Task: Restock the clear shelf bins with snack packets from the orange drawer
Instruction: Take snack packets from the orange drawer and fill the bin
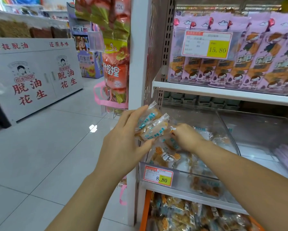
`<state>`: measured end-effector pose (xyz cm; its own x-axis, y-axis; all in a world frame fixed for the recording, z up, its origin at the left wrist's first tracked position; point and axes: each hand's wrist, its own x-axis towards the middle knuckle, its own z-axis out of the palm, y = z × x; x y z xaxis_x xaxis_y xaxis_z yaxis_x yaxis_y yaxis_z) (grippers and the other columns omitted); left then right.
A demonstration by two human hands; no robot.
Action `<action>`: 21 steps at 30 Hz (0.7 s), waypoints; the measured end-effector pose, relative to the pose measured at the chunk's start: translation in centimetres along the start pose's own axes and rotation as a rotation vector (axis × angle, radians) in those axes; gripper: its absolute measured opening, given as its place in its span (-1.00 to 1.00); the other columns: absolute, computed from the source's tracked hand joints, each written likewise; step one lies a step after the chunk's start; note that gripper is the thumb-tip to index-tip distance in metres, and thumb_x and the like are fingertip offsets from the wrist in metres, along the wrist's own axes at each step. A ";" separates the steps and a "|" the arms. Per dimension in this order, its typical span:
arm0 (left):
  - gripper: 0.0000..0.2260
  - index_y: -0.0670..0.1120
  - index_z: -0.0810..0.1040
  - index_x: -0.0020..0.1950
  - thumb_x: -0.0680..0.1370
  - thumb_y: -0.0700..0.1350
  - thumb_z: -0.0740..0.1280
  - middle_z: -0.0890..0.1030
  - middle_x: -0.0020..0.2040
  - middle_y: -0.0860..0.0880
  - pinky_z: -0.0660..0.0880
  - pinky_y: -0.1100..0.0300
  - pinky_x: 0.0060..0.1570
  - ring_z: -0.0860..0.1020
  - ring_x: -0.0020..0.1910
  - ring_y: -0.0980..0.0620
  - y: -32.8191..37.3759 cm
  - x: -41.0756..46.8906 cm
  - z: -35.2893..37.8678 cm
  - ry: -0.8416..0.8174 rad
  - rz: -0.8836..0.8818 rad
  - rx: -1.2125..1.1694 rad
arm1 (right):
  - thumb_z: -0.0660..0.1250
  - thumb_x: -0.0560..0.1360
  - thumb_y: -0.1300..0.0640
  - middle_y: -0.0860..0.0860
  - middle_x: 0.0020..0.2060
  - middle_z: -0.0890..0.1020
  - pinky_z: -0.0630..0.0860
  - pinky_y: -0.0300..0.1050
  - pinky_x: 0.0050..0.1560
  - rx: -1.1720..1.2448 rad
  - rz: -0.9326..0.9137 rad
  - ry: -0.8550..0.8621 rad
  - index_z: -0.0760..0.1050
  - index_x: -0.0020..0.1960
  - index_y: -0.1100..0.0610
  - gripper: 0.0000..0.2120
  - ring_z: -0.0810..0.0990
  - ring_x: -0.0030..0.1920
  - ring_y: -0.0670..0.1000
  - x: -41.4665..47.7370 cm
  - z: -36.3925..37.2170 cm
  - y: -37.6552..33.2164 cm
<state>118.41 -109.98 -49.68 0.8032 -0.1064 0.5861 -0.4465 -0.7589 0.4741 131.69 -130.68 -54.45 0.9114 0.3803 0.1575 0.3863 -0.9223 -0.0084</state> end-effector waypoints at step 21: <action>-0.33 0.16 0.24 0.46 0.41 0.03 0.46 0.39 0.24 0.20 0.33 0.47 -0.20 0.30 0.03 0.35 -0.4 0.1 0.3 0.005 0.005 -0.002 | 0.28 0.46 0.34 0.04 0.17 0.59 0.51 -0.05 0.12 0.058 0.151 -0.088 0.47 0.25 -0.07 -0.55 0.56 0.13 0.13 -1.0 -1.1 2.1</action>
<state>118.75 -109.92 -50.01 0.7991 -0.1066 0.5917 -0.4508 -0.7574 0.4724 131.41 -133.04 -53.51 0.9675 0.2448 0.0632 0.2495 -0.9648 -0.0830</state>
